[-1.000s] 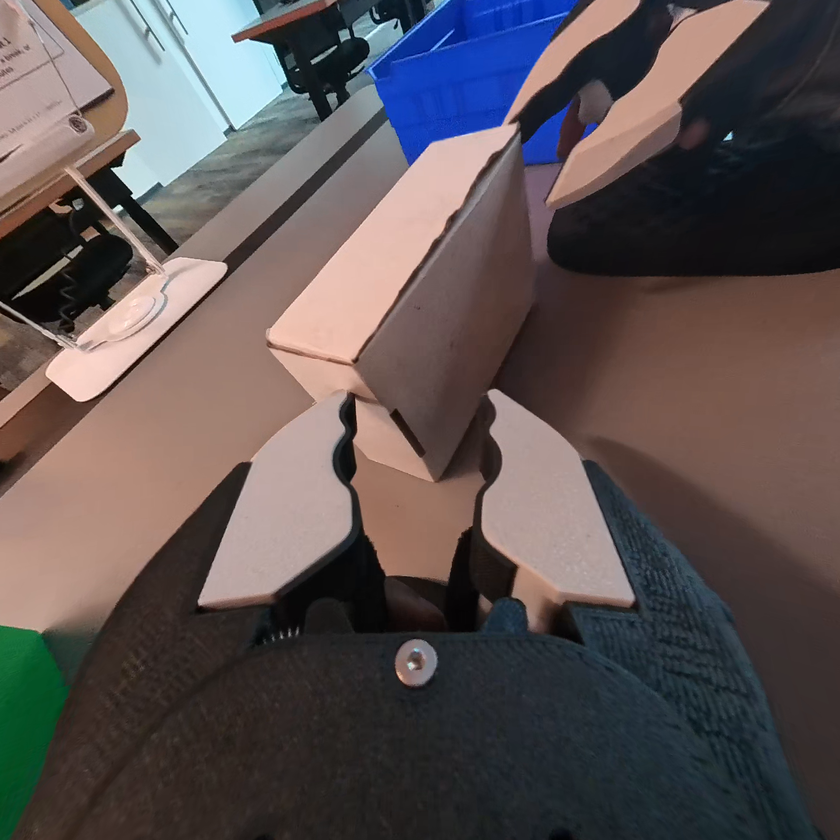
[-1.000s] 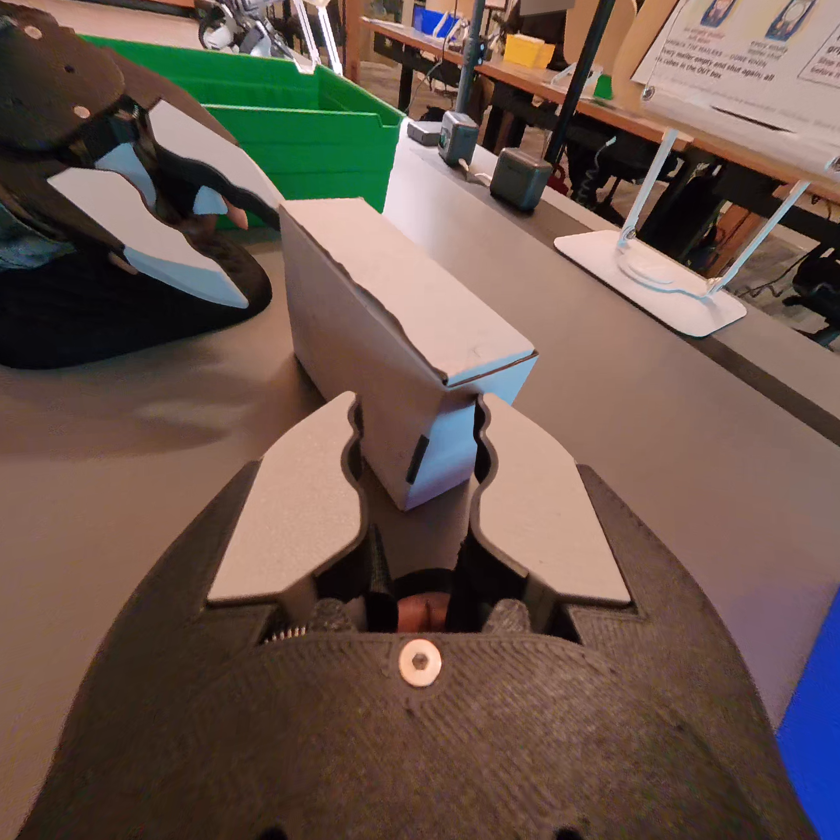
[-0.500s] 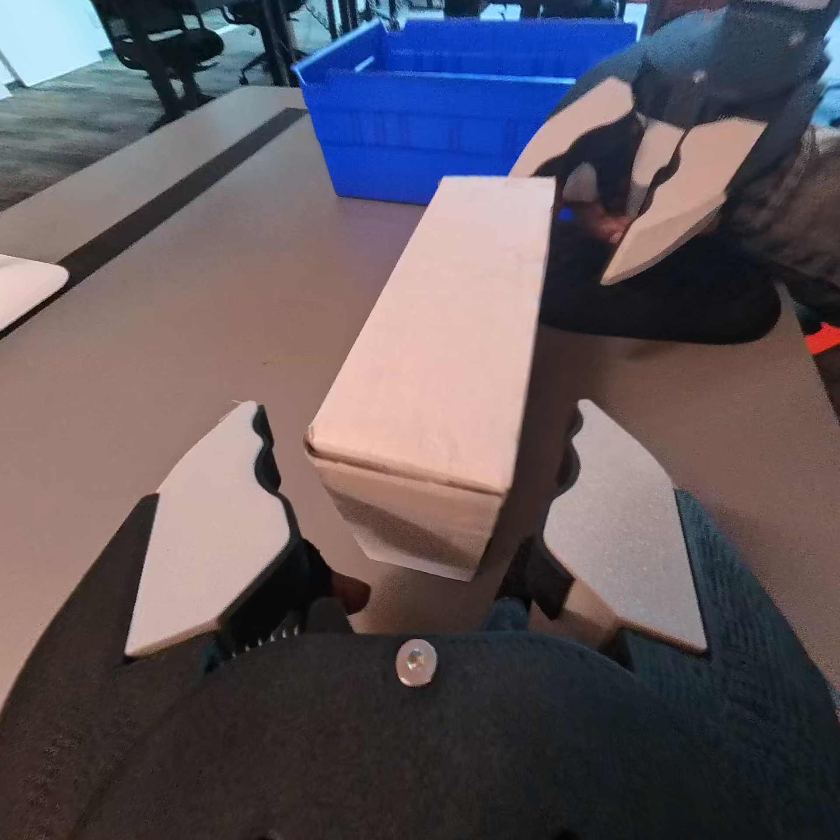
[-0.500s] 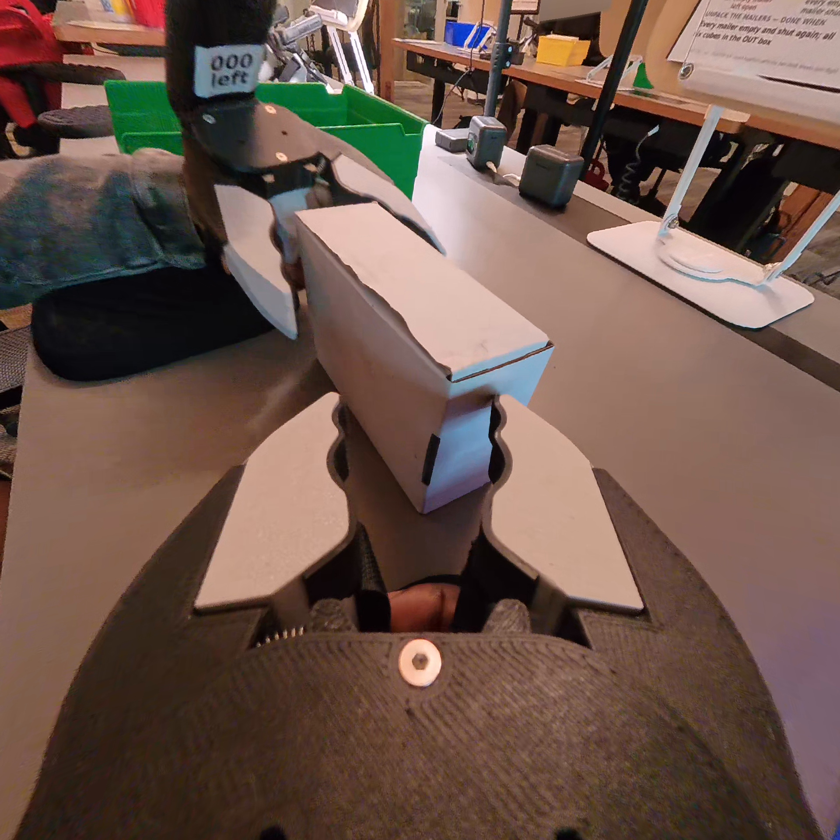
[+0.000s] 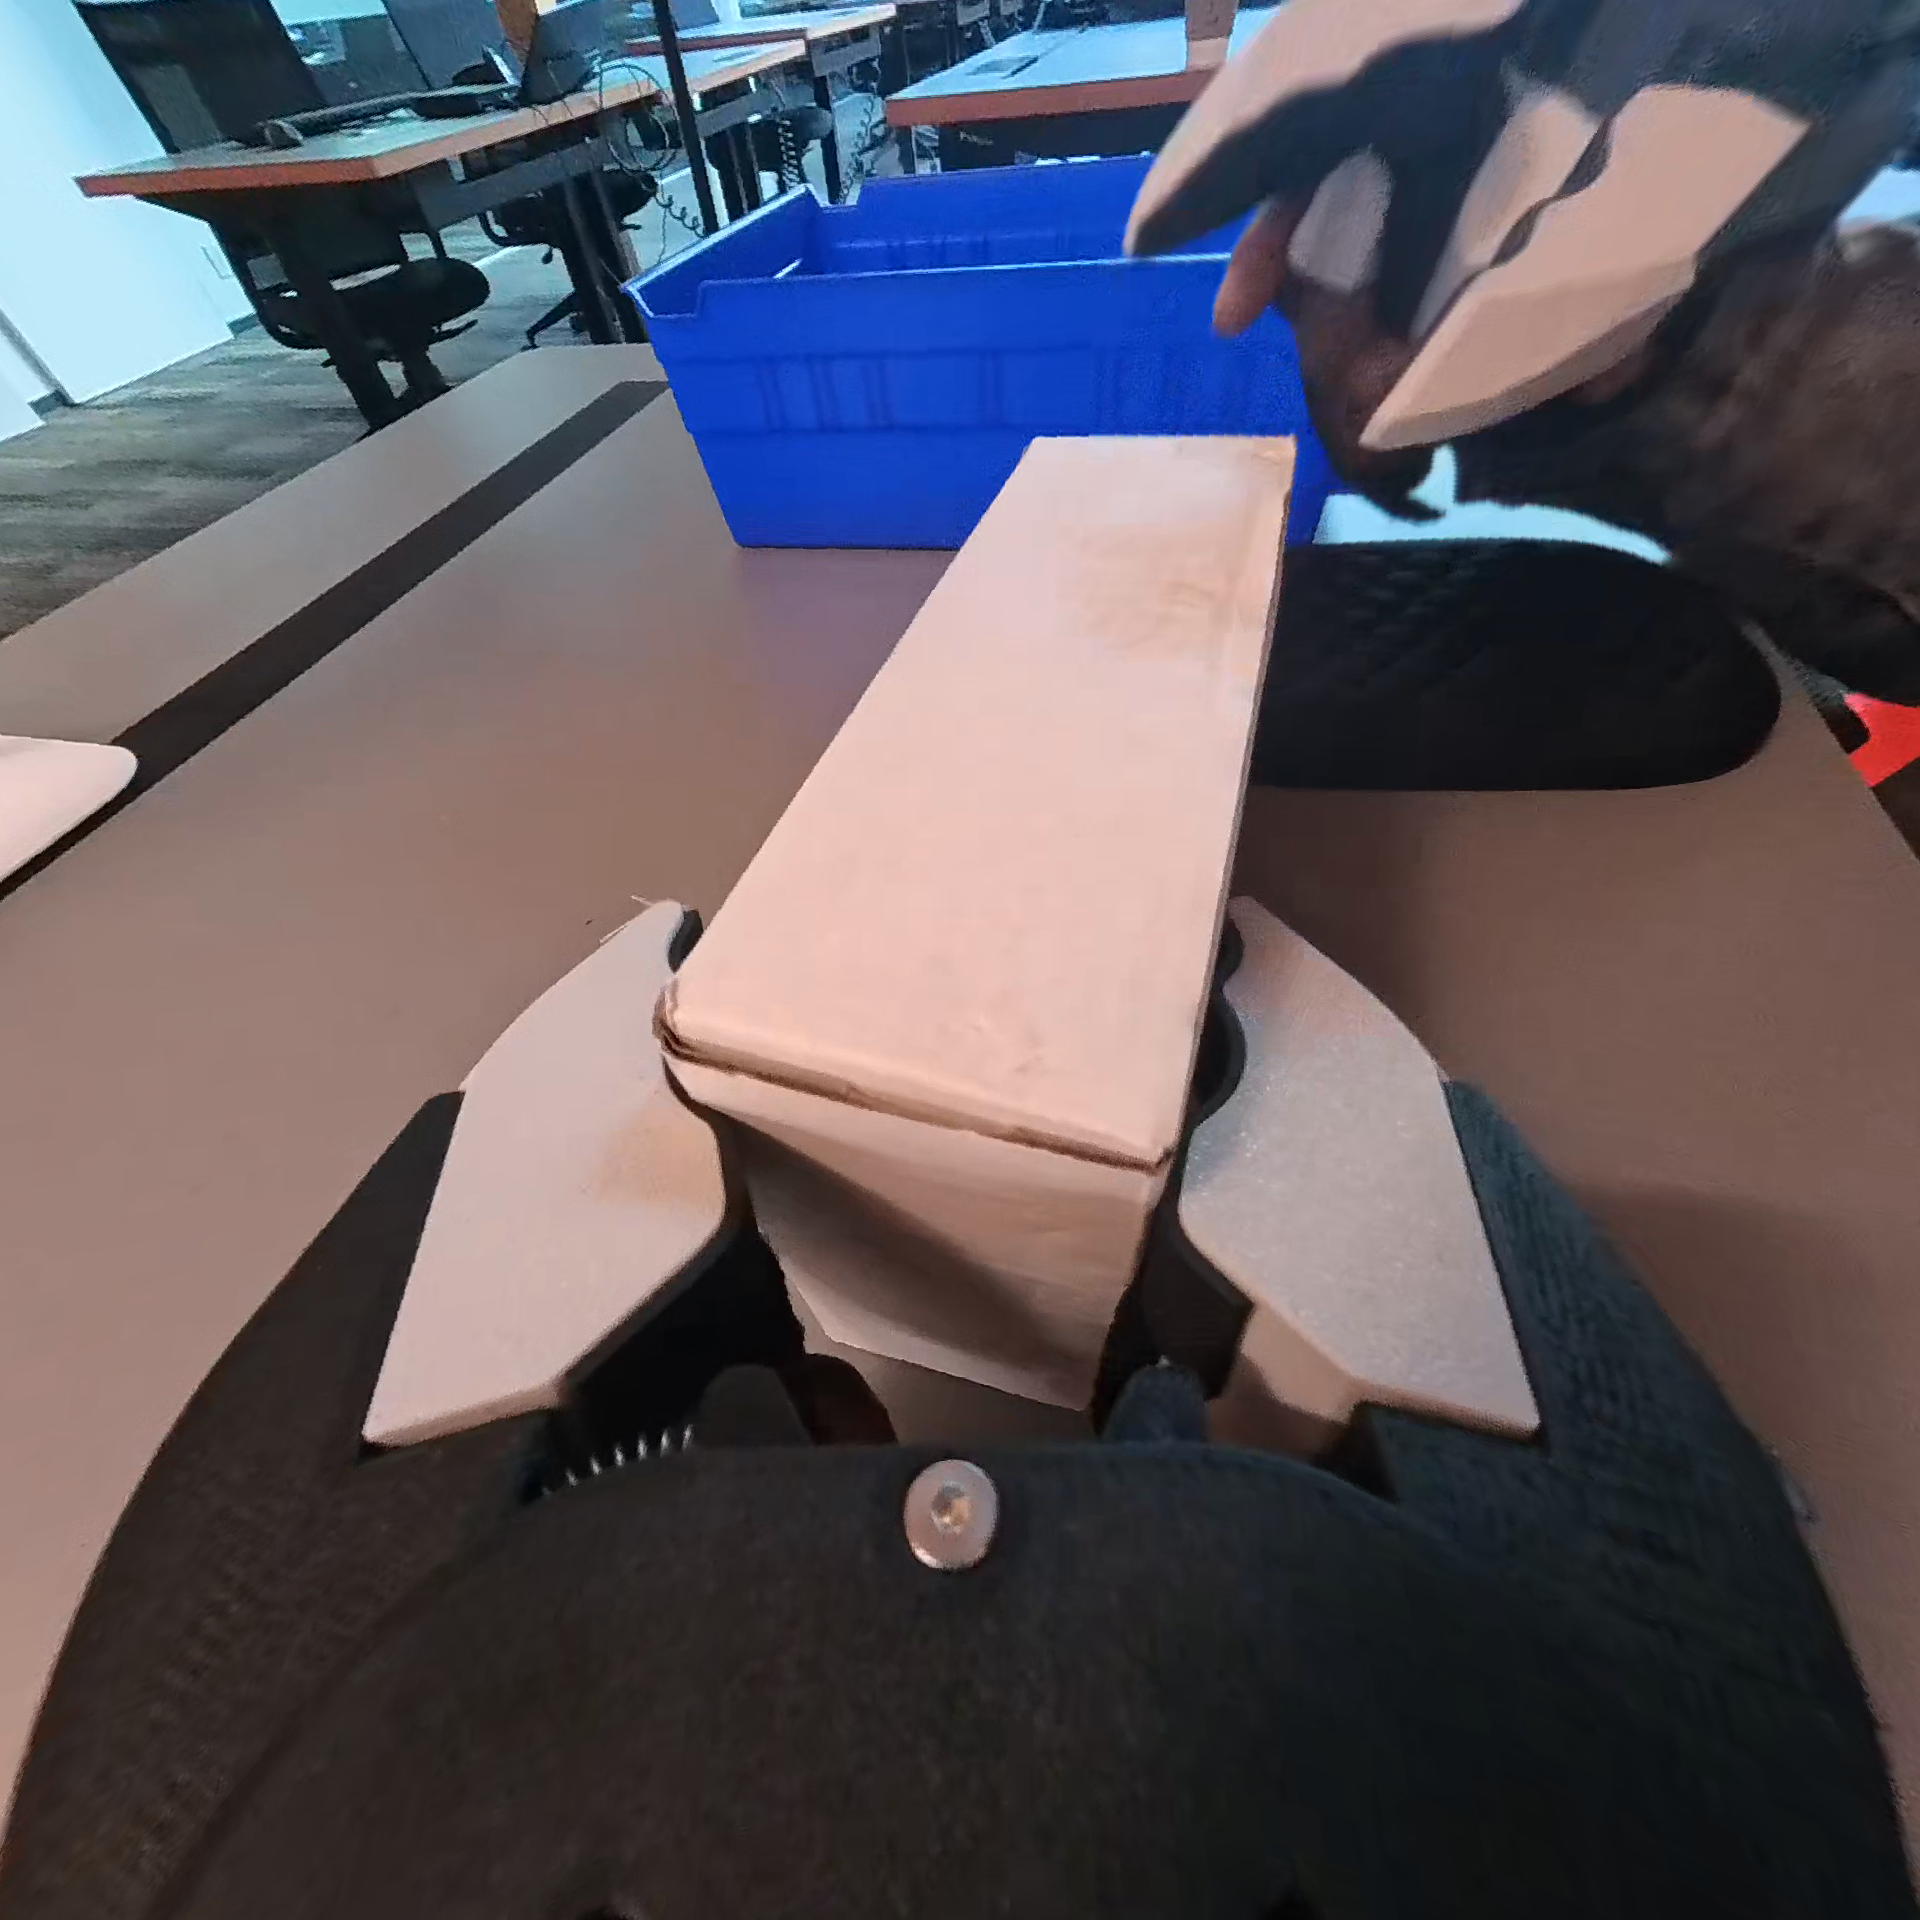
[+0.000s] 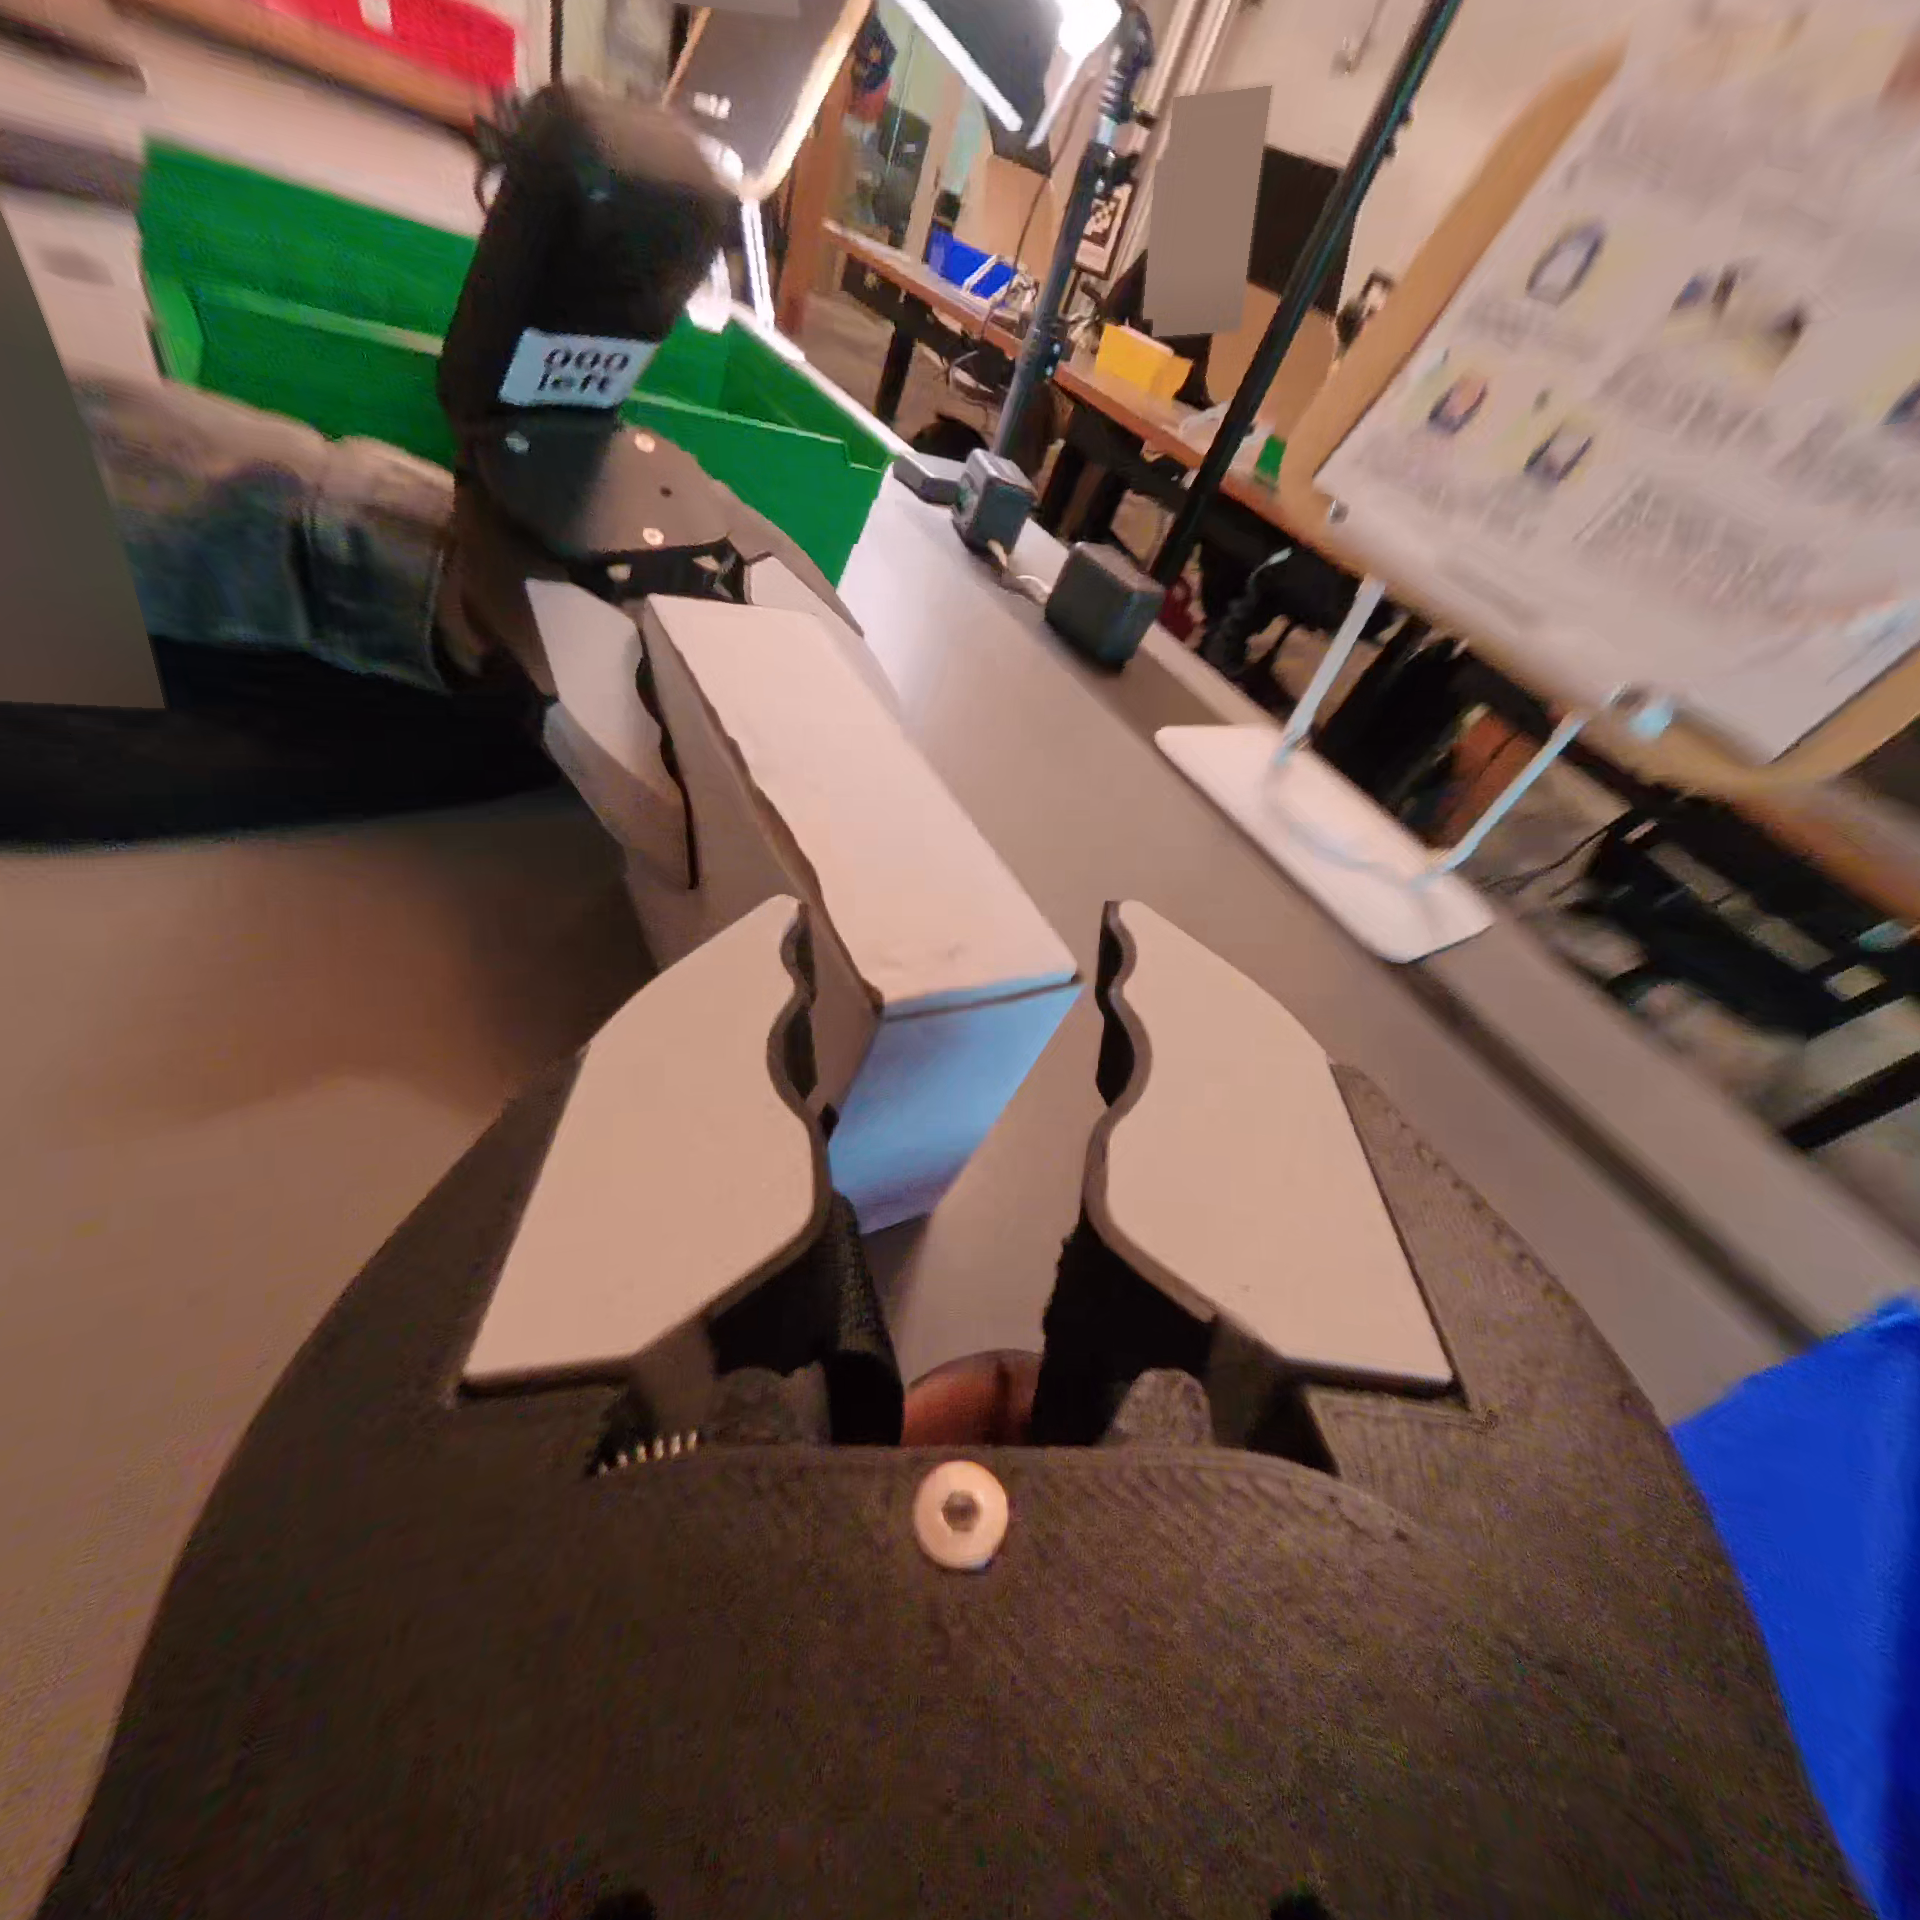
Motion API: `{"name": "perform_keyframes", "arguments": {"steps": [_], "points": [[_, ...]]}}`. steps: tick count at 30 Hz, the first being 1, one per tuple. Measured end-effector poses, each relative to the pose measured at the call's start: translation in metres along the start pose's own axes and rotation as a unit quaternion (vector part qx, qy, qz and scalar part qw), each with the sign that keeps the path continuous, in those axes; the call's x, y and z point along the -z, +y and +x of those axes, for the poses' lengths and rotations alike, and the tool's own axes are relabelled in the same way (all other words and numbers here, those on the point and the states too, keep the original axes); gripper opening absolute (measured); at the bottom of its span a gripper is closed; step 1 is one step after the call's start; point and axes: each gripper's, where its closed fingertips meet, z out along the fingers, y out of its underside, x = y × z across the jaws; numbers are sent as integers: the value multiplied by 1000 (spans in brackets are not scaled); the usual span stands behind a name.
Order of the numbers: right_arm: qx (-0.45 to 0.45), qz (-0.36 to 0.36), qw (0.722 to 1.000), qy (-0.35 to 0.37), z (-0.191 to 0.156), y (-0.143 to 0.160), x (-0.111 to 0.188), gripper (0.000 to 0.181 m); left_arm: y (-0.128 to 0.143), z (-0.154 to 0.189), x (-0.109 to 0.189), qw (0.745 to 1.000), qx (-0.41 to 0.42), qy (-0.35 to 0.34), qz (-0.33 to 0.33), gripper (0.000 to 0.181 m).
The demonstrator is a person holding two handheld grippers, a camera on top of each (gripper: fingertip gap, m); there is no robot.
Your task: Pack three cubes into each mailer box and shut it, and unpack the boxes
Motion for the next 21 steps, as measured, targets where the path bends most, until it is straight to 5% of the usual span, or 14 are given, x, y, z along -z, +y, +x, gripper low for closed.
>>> {"name": "perform_keyframes", "arguments": {"steps": [9, 21], "points": [[278, -113, 954, 18, -15, -8, -24, 40, 0, 2, 1, 1000, -2, -11, -19, 91], [402, -153, 902, 42, -21, -15, -37, 36, 4, 5, -1, 999, -8, -6, -34, 89]]}}
